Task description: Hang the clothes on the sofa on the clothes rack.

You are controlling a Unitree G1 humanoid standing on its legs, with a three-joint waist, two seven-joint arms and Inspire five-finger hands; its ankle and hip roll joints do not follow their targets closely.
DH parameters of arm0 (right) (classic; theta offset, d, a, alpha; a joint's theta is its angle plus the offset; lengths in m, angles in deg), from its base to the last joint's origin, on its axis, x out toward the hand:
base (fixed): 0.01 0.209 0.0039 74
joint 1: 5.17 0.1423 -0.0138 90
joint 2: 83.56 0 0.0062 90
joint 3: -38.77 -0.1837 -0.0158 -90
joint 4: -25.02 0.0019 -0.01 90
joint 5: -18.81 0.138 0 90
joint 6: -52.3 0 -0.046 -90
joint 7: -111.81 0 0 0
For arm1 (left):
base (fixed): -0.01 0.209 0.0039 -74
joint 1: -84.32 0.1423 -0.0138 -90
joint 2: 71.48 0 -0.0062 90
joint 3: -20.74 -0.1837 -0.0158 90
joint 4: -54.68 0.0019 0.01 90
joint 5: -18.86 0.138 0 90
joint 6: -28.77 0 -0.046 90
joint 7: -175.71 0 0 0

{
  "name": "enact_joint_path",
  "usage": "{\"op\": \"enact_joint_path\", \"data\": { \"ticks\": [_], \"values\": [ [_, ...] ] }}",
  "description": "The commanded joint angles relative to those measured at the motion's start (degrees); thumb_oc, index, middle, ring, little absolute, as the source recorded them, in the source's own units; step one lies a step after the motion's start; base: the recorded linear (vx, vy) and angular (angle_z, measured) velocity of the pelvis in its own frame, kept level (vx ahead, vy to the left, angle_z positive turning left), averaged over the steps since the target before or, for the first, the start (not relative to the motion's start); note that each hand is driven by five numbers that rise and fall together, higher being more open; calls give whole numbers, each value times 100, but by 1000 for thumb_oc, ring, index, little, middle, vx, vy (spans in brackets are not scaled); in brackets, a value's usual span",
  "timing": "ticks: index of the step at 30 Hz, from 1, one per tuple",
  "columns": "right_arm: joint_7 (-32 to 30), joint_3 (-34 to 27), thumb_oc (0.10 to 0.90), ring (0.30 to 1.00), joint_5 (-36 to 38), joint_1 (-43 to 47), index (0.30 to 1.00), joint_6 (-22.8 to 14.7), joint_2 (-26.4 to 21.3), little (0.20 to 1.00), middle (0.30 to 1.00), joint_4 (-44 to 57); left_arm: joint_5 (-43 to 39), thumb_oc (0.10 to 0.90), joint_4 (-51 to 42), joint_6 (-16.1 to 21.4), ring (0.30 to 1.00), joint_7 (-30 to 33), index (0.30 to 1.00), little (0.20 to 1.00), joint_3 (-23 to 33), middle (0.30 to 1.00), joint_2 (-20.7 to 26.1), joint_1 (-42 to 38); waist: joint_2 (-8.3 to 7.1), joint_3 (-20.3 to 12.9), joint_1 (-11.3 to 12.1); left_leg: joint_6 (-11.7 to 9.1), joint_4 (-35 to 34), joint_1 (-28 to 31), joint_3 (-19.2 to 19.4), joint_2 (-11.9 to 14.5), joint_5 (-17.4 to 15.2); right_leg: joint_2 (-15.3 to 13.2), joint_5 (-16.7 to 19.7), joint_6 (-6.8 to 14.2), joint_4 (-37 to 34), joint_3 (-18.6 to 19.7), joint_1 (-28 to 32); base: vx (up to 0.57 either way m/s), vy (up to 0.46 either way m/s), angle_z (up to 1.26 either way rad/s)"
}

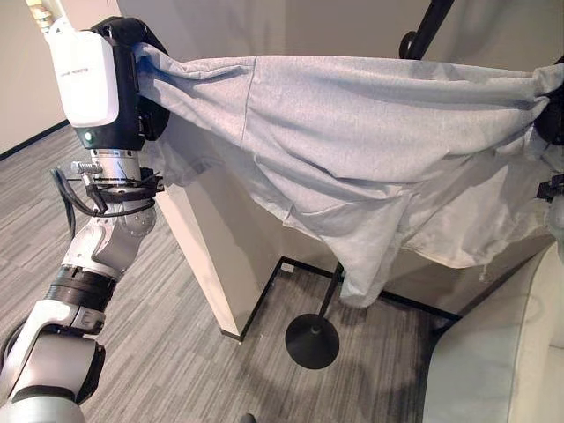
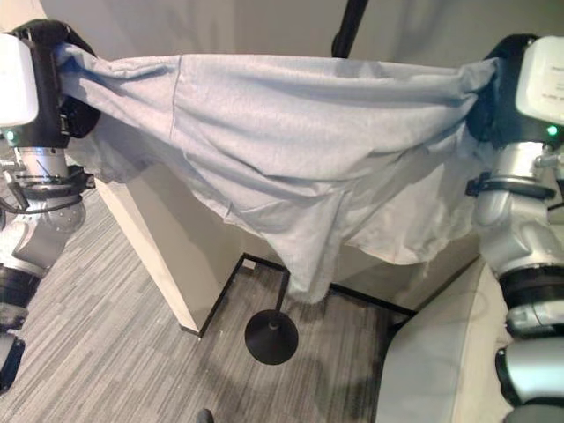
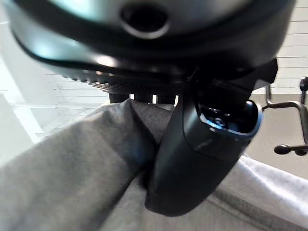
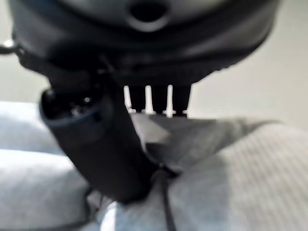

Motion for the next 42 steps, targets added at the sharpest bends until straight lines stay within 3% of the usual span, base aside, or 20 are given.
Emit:
{"op": "enact_joint_path", "data": {
  "ticks": [1, 4, 7, 13, 17, 21, 25, 28, 30, 31, 33, 37, 38, 39, 40, 41, 42],
  "values": [
    [-33, 81, 400, 300, 460, 1079, 300, 182, -814, 300, 300, -343, -236, 400, 586, -106, 300, -211, 300, 300, -159, 300, 202, -973, -126, -719, 84, -402, 46, 554, 306, 351, -1003, 12, 156, 120, 127, -28, -693, 38, -66, 0],
    [140, 708, 400, 300, 622, 1695, 300, 124, -731, 300, 300, -764, -296, 400, 1038, -178, 300, -355, 300, 300, -570, 300, 216, -1360, -122, -662, 45, -419, 65, 549, 318, 395, -984, 57, 109, 91, 251, -26, -771, 21, -55, 3],
    [246, 899, 400, 300, 712, 1785, 300, 63, -662, 300, 300, -876, -364, 400, 1419, -232, 300, -519, 300, 300, -775, 300, 119, -1437, -124, -610, 11, -439, 76, 538, 331, 435, -958, 101, 82, 69, 314, -57, -822, 34, -59, 4],
    [410, 500, 400, 300, 548, 1078, 300, 68, -585, 300, 300, -411, -236, 400, 1443, -202, 300, -792, 300, 300, -669, 300, -115, -802, -135, -550, -25, -446, 79, 537, 324, 471, -958, 138, 47, 40, 327, -77, -833, 18, -34, -1],
    [482, -254, 400, 300, 425, -154, 300, -8, -272, 300, 300, -78, -232, 400, 1629, -106, 300, -1074, 300, 300, -568, 300, -799, 296, -164, -468, -42, -450, 81, 538, 328, 491, -957, 165, 36, 10, 302, -108, -828, 24, -28, -1],
    [488, -1248, 400, 300, 12, -1866, 300, 55, 464, 300, 300, 1024, -724, 400, 1642, 61, 300, -1196, 300, 300, -313, 300, -1788, 1439, -156, -384, -103, -435, 51, 530, 371, 499, -983, 175, 69, -12, 203, -79, -818, 39, -20, -8],
    [465, -1723, 400, 300, -190, -2730, 300, 40, 1069, 300, 300, 1795, -1093, 400, 1407, 178, 300, -1248, 300, 300, -169, 300, -2247, 2011, -154, -364, -102, -413, 41, 561, 392, 511, -1014, 176, 72, -23, 169, -75, -798, 32, -10, -11],
    [477, -1787, 400, 300, -219, -2997, 300, 19, 1375, 300, 300, 2042, -1251, 400, 1315, 216, 300, -1275, 300, 300, -146, 300, -2422, 2207, -153, -357, -90, -404, 40, 568, 393, 512, -1021, 176, 72, -31, 154, -76, -785, 16, -5, -9],
    [449, -1822, 400, 300, -162, -3230, 300, -32, 1707, 300, 300, 2144, -1466, 400, 1177, 275, 300, -1300, 300, 300, -145, 300, -2570, 2408, -157, -357, -76, -396, 36, 574, 388, 504, -1026, 175, 78, -32, 136, -87, -767, 7, -2, -2],
    [396, -1780, 400, 300, 11, -3376, 300, -172, 2103, 300, 300, 2318, -1793, 400, 1053, 363, 300, -1308, 300, 300, -99, 300, -2760, 2581, -149, -342, -55, -386, 35, 571, 382, 497, -1027, 174, 82, -42, 125, -91, -755, 0, 0, 0],
    [403, -1757, 400, 300, 107, -3460, 300, -242, 2285, 300, 300, 2419, -1991, 400, 989, 401, 300, -1311, 300, 300, -76, 300, -2848, 2668, -155, -343, -49, -381, 34, 572, 375, 492, -1026, 173, 86, -43, 118, -88, -749, 0, 0, 0],
    [573, -1371, 400, 300, 683, -3795, 300, -696, 3152, 300, 300, 2902, -3709, 400, 816, 777, 300, -1522, 300, 300, 62, 300, -3359, 3049, -149, -328, -17, -363, 25, 576, 359, 479, -1001, 168, 102, -52, 104, -114, -733, -6, 1, 3],
    [576, -1370, 400, 300, 688, -3802, 300, -697, 3155, 300, 300, 2907, -3727, 474, 817, 780, 411, -1533, 411, 411, 62, 411, -3347, 3055, -153, -333, -20, -363, 24, 578, 358, 479, -1002, 168, 102, -52, 102, -115, -731, -3, 3, 7],
    [576, -1370, 400, 300, 688, -3802, 300, -697, 3155, 300, 300, 2907, -3727, 474, 817, 780, 411, -1533, 411, 411, 62, 411, -3347, 3055, -153, -333, -20, -363, 24, 578, 358, 479, -1002, 168, 102, -52, 102, -115, -731, -5, 9, 5],
    [761, -1196, 400, 300, 1113, -3931, 300, -834, 3468, 300, 300, 3031, -4338, 800, 728, 892, 900, -1679, 900, 900, 125, 900, -3462, 3185, -142, -329, -3, -356, 21, 580, 361, 471, -993, 161, 109, -52, 101, -124, -725, -6, 15, 6],
    [876, -1072, 493, 439, 1332, -3983, 439, -893, 3603, 439, 439, 3044, -4571, 800, 685, 945, 900, -1752, 900, 900, 165, 900, -3497, 3269, -138, -332, 10, -355, 20, 583, 358, 469, -990, 158, 110, -53, 100, -126, -721, -7, 21, 6],
    [959, -996, 723, 785, 1532, -4030, 785, -947, 3715, 785, 785, 3058, -4682, 800, 677, 956, 900, -1792, 900, 900, 185, 900, -3517, 3338, -138, -335, 19, -355, 20, 587, 355, 465, -990, 153, 113, -53, 96, -129, -719, 0, 0, 0]
  ]
}}
